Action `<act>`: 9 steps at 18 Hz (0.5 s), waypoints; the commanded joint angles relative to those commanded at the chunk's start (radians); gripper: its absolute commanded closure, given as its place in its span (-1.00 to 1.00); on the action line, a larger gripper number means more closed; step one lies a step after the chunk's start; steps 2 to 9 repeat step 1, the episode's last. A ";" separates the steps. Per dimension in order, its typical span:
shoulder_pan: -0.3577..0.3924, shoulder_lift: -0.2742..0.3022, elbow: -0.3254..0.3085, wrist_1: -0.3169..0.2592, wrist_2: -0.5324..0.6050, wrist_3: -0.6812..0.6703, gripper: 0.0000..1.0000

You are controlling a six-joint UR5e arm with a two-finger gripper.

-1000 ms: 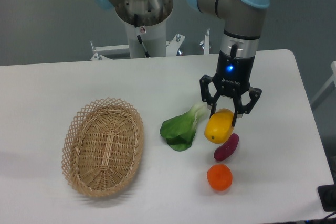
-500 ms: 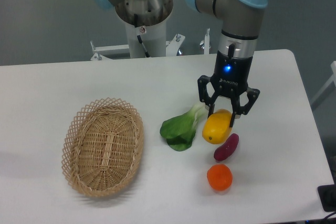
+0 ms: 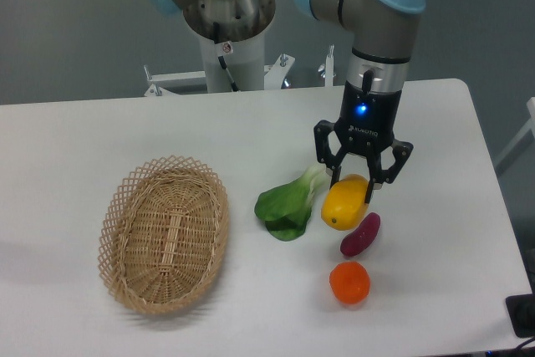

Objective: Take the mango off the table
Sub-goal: 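Hold the mango raised above the table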

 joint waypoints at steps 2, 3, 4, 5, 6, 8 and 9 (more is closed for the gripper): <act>0.002 0.000 0.000 0.000 -0.002 -0.002 0.11; 0.002 0.000 0.000 0.000 -0.002 -0.002 0.11; 0.002 0.000 0.000 0.000 -0.002 -0.002 0.11; 0.002 0.000 0.000 0.000 -0.002 -0.002 0.11; 0.002 0.000 0.000 0.000 -0.002 -0.002 0.11; 0.002 0.000 0.000 0.000 -0.002 -0.002 0.11; 0.002 0.000 0.000 0.000 -0.002 -0.002 0.11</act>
